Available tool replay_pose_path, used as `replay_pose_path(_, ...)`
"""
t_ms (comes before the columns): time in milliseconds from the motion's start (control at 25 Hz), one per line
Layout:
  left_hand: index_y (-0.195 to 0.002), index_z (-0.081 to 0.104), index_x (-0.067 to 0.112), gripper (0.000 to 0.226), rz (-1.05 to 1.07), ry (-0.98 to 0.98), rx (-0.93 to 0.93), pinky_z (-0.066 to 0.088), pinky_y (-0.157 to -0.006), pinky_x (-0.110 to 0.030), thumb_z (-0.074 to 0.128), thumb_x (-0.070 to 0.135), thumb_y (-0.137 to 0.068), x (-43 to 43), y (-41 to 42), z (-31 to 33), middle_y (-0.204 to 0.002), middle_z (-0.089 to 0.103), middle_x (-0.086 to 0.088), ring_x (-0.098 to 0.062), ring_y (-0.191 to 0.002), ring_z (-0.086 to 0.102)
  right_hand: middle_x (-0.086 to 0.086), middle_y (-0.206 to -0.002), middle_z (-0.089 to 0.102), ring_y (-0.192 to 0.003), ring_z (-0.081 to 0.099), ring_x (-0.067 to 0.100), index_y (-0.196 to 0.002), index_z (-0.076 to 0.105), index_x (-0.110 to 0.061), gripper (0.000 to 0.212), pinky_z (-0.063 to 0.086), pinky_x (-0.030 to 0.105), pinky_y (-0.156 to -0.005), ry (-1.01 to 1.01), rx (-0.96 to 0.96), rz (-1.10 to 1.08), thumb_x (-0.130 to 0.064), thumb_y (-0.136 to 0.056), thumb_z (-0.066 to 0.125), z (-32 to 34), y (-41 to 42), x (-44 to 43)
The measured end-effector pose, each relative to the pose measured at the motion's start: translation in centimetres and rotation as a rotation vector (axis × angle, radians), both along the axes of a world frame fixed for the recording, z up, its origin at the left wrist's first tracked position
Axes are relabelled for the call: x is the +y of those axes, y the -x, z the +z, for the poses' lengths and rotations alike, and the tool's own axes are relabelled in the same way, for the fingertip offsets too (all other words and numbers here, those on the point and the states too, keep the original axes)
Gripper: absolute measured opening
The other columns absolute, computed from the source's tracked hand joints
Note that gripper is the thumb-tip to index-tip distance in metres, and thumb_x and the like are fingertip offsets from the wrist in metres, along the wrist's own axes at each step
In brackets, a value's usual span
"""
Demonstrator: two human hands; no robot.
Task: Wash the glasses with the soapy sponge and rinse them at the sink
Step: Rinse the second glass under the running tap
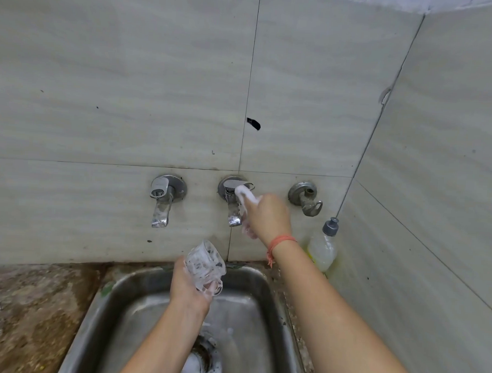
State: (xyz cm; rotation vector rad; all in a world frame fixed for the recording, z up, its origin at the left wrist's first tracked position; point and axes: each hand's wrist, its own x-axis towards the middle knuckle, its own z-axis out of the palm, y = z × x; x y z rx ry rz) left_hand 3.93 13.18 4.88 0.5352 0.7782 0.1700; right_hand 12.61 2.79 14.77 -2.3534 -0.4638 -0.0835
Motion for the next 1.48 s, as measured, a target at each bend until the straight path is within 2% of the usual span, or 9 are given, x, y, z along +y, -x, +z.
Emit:
replay_pose_path(160, -0.085, 0.063, 0.017, 0.018, -0.041, 0.026, -0.023, 0.049, -0.054, -0.021, 0.048, 0.023, -0.093, -0.3, -0.8, -0.1, -0.082, 0.064, -0.002, -0.017, -0.076, 0.062, 0.010, -0.046, 0.062, -0.043, 0.060, 0.022, -0.055, 0.064, -0.002, 0.075, 0.057, 0.035, -0.065, -0.237, 0.150, -0.073, -0.066, -0.087, 0.042, -0.1, -1.0, -0.2)
replay_pose_path(320, -0.089, 0.065, 0.015, 0.021, -0.048, 0.051, -0.028, 0.050, -0.062, -0.028, 0.046, 0.024, -0.094, -0.6, -1.5, 0.0, -0.090, 0.068, -0.006, -0.020, -0.084, 0.064, 0.006, -0.042, 0.058, -0.035, 0.051, 0.016, -0.055, 0.061, -0.001, 0.073, 0.048, 0.028, -0.050, -0.441, 0.260, -0.187, -0.061, -0.091, 0.042, -2.0, -0.8, -0.9)
replay_pose_path(520, -0.090, 0.064, 0.014, 0.021, -0.106, -0.011, 0.037, 0.046, -0.058, -0.025, 0.047, 0.025, -0.093, 0.4, -2.3, -2.0, -0.088, 0.066, -0.008, -0.022, -0.077, 0.062, 0.008, -0.063, 0.053, -0.046, 0.050, 0.016, -0.061, 0.048, -0.008, 0.037, 0.044, 0.023, -0.045, -0.813, 0.844, -0.111, -0.009, -0.097, 0.039, -7.2, 0.6, 0.1)
replay_pose_path(640, -0.092, 0.061, 0.014, 0.022, -0.126, -0.039, 0.097, 0.043, -0.050, -0.021, 0.046, 0.030, -0.094, 1.4, -2.2, -3.4, -0.085, 0.064, -0.008, -0.022, -0.073, 0.060, 0.012, -0.078, 0.063, -0.074, 0.065, 0.024, -0.071, 0.059, -0.007, 0.023, 0.056, 0.030, -0.063, -0.688, 0.993, 0.103, 0.005, -0.088, 0.049, -10.3, 0.3, 2.2)
replay_pose_path(800, -0.093, 0.063, 0.016, 0.036, -0.080, 0.018, 0.096, 0.040, -0.052, -0.024, 0.039, 0.042, -0.098, 3.3, -2.1, -4.8, -0.070, 0.069, -0.007, -0.019, -0.066, 0.060, 0.008, -0.081, 0.057, -0.077, 0.063, 0.017, -0.075, 0.055, -0.007, 0.029, 0.053, 0.029, -0.075, -0.275, 1.029, 0.251, 0.011, -0.088, 0.037, -11.1, -0.7, 4.4)
replay_pose_path(960, -0.088, 0.070, 0.011, 0.052, -0.099, 0.030, 0.052, 0.043, -0.037, -0.018, 0.032, 0.045, -0.100, 3.9, -2.2, -5.5, -0.058, 0.067, -0.008, -0.020, -0.043, 0.062, 0.012, -0.073, 0.053, -0.068, 0.057, 0.018, -0.068, 0.052, -0.004, 0.034, 0.050, 0.027, -0.068, -0.009, 1.018, 0.420, 0.018, -0.082, 0.030, -11.1, -1.5, 5.5)
replay_pose_path(1120, -0.102, 0.063, 0.009, 0.044, -0.060, 0.052, 0.066, 0.053, -0.061, -0.031, 0.036, 0.044, -0.100, 3.9, -2.6, -5.9, -0.066, 0.071, -0.014, -0.029, -0.061, 0.069, 0.006, -0.079, 0.057, -0.074, 0.057, 0.017, -0.094, 0.059, -0.001, 0.017, 0.053, 0.016, -0.066, 0.233, 0.879, 0.557, 0.007, -0.088, 0.046, -10.1, -2.4, 6.5)
replay_pose_path(1280, -0.089, 0.060, 0.009, 0.042, -0.031, 0.059, 0.087, 0.054, -0.041, -0.028, 0.037, 0.042, -0.100, 3.8, -2.8, -6.1, -0.058, 0.069, -0.012, -0.026, -0.052, 0.068, 0.014, -0.079, 0.053, -0.078, 0.046, 0.025, -0.080, 0.058, -0.003, 0.011, 0.037, 0.024, -0.055, 0.557, 0.582, 0.687, 0.003, -0.085, 0.050, -9.1, -1.8, 7.0)
replay_pose_path(1480, -0.095, 0.064, 0.011, 0.040, -0.060, 0.051, 0.081, 0.051, -0.056, -0.028, 0.041, 0.044, -0.098, 4.0, -2.8, -6.6, -0.069, 0.072, -0.010, -0.024, -0.065, 0.068, 0.016, -0.084, 0.066, -0.075, 0.054, 0.026, -0.088, 0.068, 0.009, 0.022, 0.049, 0.034, -0.069, 0.362, 0.503, 0.522, 0.001, -0.077, 0.051, -10.2, -2.7, 6.3)
